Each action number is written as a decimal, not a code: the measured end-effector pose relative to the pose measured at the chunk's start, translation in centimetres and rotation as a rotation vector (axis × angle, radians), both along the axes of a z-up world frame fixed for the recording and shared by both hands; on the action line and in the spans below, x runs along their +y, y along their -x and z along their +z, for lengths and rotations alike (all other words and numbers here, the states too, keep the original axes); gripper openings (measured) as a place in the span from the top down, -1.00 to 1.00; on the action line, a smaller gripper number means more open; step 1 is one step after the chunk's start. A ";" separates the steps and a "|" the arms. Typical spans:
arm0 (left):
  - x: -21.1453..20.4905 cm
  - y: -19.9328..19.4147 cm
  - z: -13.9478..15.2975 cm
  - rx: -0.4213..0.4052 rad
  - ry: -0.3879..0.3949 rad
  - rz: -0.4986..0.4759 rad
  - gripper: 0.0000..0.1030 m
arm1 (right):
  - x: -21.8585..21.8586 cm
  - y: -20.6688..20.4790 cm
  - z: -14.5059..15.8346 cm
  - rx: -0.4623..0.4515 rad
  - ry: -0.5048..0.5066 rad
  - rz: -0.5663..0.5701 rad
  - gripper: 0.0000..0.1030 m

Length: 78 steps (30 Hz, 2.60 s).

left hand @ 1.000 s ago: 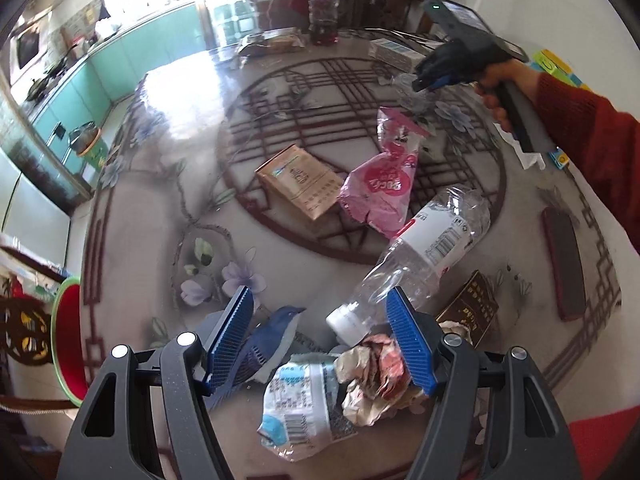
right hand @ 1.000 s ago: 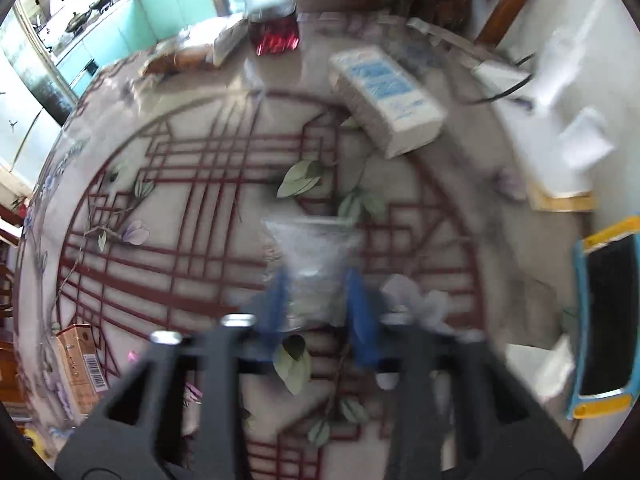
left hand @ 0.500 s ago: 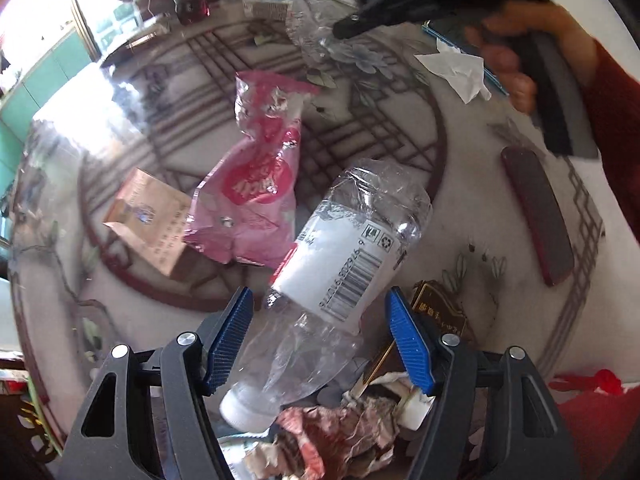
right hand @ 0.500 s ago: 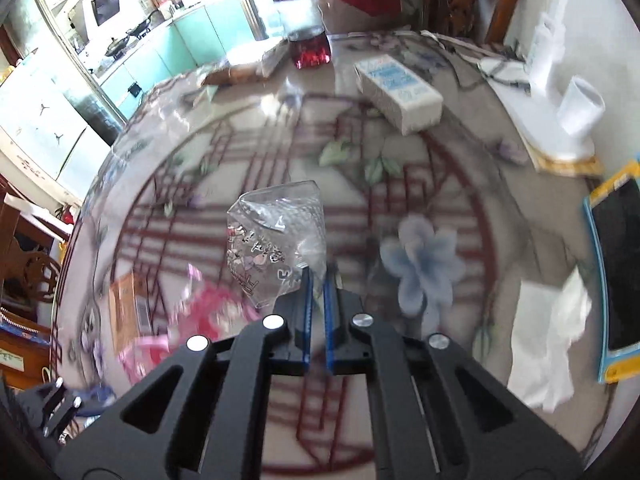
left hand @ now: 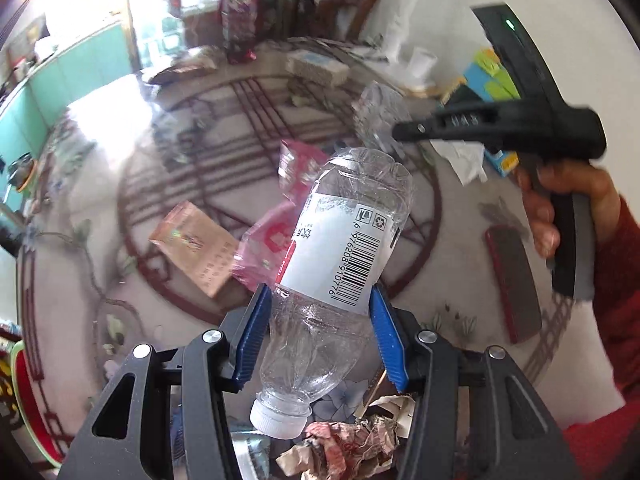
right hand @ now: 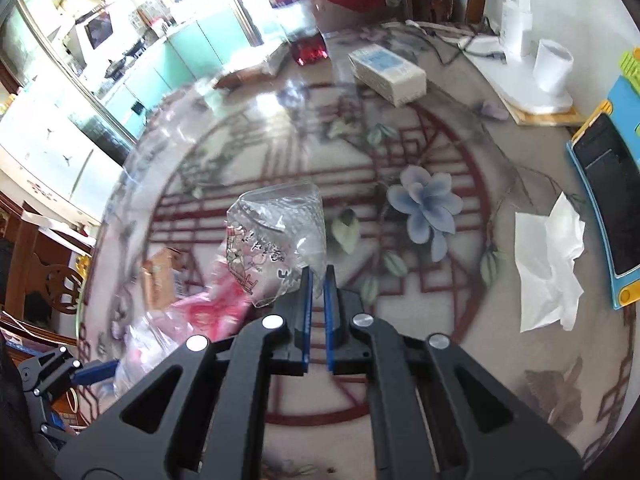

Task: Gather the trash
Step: 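Carry the bottle and plastic bag over the red bucket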

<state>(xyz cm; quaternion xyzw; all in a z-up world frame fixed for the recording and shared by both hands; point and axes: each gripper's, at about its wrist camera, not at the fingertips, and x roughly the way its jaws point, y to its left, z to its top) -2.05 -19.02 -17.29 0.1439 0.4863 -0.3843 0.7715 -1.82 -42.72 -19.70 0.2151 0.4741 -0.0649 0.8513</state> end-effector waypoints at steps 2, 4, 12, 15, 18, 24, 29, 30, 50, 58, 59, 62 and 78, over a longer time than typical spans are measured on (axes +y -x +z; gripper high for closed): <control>0.9 -0.3 0.8 0.007 0.003 0.045 0.07 | 1.0 0.1 1.2 -0.028 0.006 0.002 0.89; 1.6 -0.6 1.6 0.003 0.002 0.089 0.07 | 2.0 0.1 2.0 -0.042 0.019 0.011 0.89; 4.8 -1.1 4.3 -0.068 0.011 0.231 0.06 | 6.5 0.6 5.2 -0.107 0.052 0.072 0.89; 5.9 -0.8 5.2 -0.117 -0.012 0.284 0.06 | 8.0 0.8 6.0 -0.122 0.064 0.101 0.89; 7.2 -0.8 6.1 -0.136 -0.006 0.340 0.06 | 9.3 0.8 6.6 -0.133 0.069 0.129 0.89; 10.4 -1.0 7.1 -0.165 -0.005 0.434 0.06 | 11.8 0.1 7.7 -0.165 0.070 0.183 0.89; 12.4 -0.6 7.8 -0.203 0.002 0.491 0.06 | 13.3 -0.3 7.8 -0.192 0.075 0.190 0.89; 12.7 -0.4 8.0 -0.216 0.002 0.494 0.06 | 13.5 -0.5 7.8 -0.191 0.078 0.194 0.89; 22.2 1.0 6.1 -0.145 -0.009 0.786 0.06 | 21.2 -3.9 6.7 -0.136 0.084 0.371 0.89; 24.9 0.8 6.0 -0.143 -0.029 0.829 0.06 | 23.4 -4.4 6.6 -0.142 0.056 0.385 0.89; 25.2 0.6 5.9 -0.140 -0.029 0.827 0.06 | 23.6 -4.5 6.6 -0.140 0.053 0.381 0.89; 25.8 -0.4 5.9 -0.142 -0.020 0.802 0.06 | 24.4 -4.4 7.3 -0.163 0.046 0.351 0.89; 30.8 -7.4 6.3 -0.154 0.015 0.546 0.06 | 29.6 -4.5 8.7 -0.176 0.079 0.129 0.89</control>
